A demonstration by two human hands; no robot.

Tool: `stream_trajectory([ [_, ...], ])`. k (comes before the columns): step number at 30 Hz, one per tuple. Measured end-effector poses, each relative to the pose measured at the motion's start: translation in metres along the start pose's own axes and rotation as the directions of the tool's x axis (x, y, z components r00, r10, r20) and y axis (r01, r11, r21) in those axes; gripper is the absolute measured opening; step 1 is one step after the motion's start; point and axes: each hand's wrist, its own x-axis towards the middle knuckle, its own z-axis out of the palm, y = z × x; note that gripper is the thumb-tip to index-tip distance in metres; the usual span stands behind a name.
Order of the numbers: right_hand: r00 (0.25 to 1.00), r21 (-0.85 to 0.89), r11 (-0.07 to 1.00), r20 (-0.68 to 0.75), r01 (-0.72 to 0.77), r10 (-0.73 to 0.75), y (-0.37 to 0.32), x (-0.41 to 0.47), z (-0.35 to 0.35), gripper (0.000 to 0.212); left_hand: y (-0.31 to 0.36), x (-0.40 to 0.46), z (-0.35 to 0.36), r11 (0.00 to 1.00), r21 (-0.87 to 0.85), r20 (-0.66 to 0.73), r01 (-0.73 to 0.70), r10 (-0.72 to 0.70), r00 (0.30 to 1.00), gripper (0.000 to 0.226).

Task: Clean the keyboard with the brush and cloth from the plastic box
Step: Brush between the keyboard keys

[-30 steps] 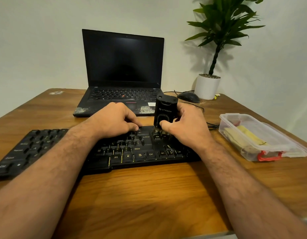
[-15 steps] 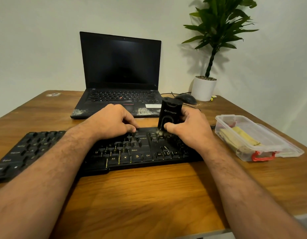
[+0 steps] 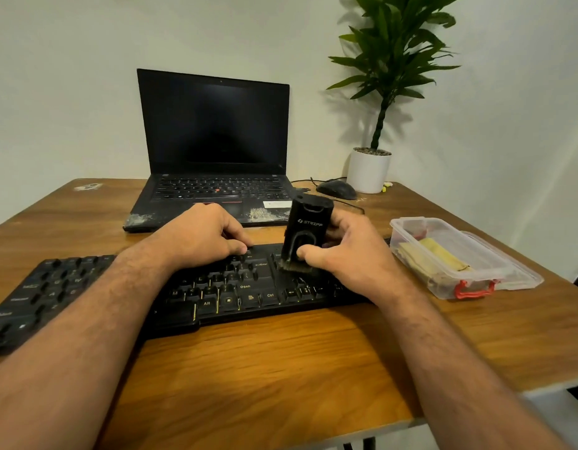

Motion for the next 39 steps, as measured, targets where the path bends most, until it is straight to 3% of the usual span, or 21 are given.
stream_trajectory([
  [2, 1.0, -0.032, 0.999, 0.001, -0.001, 0.001, 0.001, 0.004, 0.003, 0.042, 0.0, 0.001, 0.0, 1.0, 0.001, 0.004, 0.007, -0.007, 1.0, 0.017],
  [6, 0.987, -0.109, 0.993, -0.158, -0.035, 0.018, 0.004, 0.016, 0.007, 0.04, 0.0, 0.001, 0.001, 1.0, 0.012, -0.01, 0.011, -0.011, 1.0, 0.016],
  [11, 0.999, -0.033, 0.998, -0.004, 0.046, -0.046, 0.0, 0.009, 0.011, 0.045, 0.0, 0.0, 0.002, 1.0, 0.025, -0.01, 0.005, -0.005, 1.0, 0.016],
  [15, 0.993, -0.194, 0.981, -0.108, 0.029, -0.051, -0.002, 0.018, 0.013, 0.04, 0.001, 0.0, 0.002, 1.0, 0.023, -0.02, 0.013, -0.013, 1.0, 0.016],
  [20, 0.997, -0.067, 0.995, 0.03, 0.078, -0.076, -0.002, 0.012, 0.015, 0.044, 0.001, 0.0, 0.001, 1.0, 0.026, -0.015, 0.01, -0.009, 1.0, 0.016],
  [25, 0.991, -0.116, 0.993, -0.135, 0.004, -0.02, 0.002, 0.017, 0.011, 0.04, 0.001, 0.0, 0.002, 1.0, 0.023, -0.016, 0.01, -0.01, 1.0, 0.016],
  [30, 0.998, -0.029, 0.998, 0.034, 0.061, -0.06, 0.001, 0.009, 0.01, 0.045, 0.002, -0.001, 0.004, 0.998, 0.056, -0.018, -0.021, 0.023, 1.0, 0.021],
  [35, 0.992, -0.113, 0.994, -0.127, 0.01, -0.025, 0.004, 0.015, 0.006, 0.039, 0.005, 0.0, 0.01, 0.998, 0.051, -0.031, -0.031, 0.032, 0.999, 0.029],
  [39, 0.999, -0.024, 1.0, -0.037, 0.015, -0.016, 0.006, 0.005, -0.005, 0.042, 0.004, 0.002, 0.01, 0.998, 0.051, -0.027, -0.035, 0.037, 0.999, 0.029],
])
